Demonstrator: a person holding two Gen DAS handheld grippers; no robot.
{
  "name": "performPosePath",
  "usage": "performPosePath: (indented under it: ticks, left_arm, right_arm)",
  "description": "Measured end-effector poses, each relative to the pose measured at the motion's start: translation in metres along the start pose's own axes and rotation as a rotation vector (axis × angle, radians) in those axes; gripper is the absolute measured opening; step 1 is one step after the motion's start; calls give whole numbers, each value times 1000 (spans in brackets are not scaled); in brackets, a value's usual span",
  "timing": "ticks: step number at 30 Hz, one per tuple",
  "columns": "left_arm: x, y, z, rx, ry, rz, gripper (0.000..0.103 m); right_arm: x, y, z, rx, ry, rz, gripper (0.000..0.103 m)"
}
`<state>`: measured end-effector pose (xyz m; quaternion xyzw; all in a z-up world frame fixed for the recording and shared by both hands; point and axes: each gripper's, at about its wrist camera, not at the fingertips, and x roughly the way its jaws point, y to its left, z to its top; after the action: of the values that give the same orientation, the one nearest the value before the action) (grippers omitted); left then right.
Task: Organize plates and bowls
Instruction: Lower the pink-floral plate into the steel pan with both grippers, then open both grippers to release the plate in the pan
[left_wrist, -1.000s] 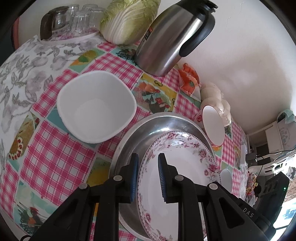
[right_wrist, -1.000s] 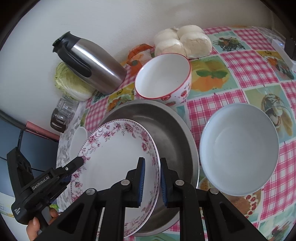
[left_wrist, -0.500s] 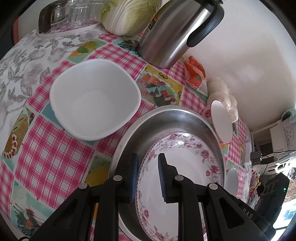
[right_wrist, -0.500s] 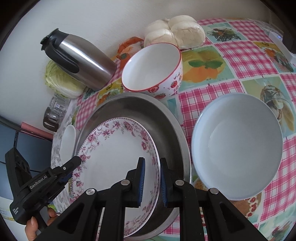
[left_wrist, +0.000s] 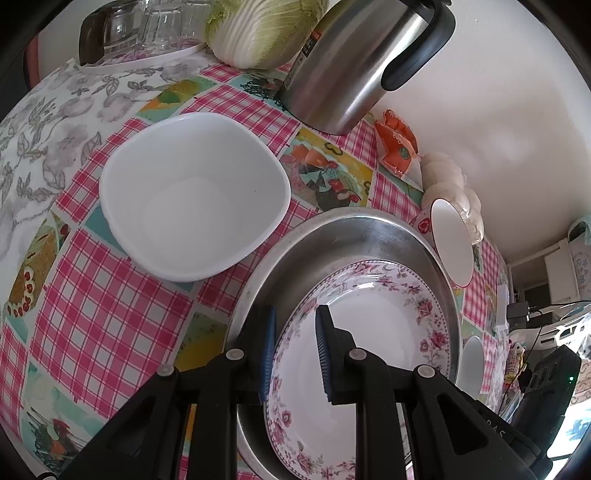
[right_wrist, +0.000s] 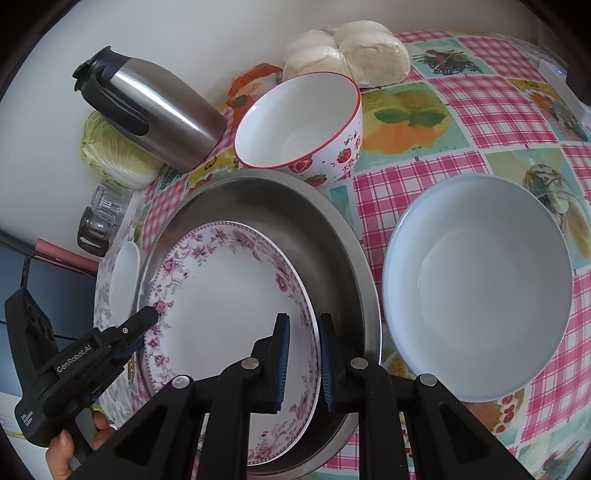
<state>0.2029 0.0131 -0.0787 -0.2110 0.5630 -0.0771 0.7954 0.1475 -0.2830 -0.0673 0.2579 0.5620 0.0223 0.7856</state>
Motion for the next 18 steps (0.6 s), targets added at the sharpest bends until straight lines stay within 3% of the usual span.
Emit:
performPosePath:
  ticks: [10, 18]
  left_arm:
    - [-9, -3, 1, 17, -14, 25, 23]
    - [-34, -11, 4, 56, -66, 34, 23]
  right_arm:
    - [0, 5, 1, -12, 13, -27, 20]
    - [-30, 14, 7, -48, -56, -37, 23]
